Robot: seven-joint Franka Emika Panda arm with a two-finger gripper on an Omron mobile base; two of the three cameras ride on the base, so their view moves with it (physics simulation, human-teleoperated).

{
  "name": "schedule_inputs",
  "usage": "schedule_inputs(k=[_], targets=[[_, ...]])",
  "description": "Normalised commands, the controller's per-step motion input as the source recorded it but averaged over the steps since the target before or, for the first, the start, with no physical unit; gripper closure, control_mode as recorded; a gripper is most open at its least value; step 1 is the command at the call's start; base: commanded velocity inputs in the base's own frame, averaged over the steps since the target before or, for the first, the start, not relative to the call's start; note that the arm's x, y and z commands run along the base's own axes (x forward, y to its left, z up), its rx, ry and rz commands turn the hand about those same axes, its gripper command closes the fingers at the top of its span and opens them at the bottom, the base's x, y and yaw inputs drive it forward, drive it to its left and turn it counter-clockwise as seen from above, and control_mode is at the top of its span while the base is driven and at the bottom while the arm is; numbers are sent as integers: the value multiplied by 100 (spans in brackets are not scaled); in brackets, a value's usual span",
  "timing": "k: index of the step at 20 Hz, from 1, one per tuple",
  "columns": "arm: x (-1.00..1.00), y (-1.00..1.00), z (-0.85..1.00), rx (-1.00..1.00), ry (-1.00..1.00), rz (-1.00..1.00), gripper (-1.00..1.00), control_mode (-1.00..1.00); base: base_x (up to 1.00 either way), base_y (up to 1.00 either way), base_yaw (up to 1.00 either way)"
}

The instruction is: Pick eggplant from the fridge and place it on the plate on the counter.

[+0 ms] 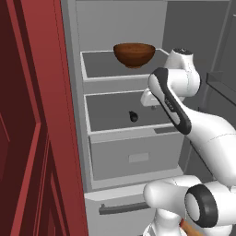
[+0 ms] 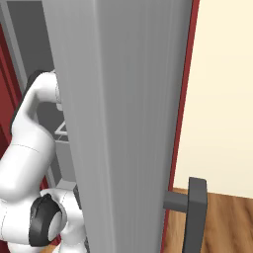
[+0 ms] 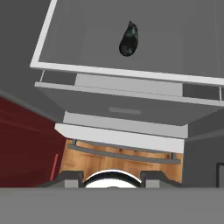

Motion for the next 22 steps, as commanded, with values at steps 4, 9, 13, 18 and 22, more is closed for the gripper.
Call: schedule_inputs(k=[4,9,13,18,22], targets=[[-8,0,-7,0,0,0,-100,-100,0,0,0],[0,5,-53,0,0,-16,-100,-100,0,0,0],[0,9,-42,-1,0,-17,-100,-100,0,0,0],[10,0,-15,-2,1,-3,-100,-100,0,0,0],[40,0,-34,0,0,0,-100,-100,0,0,0]])
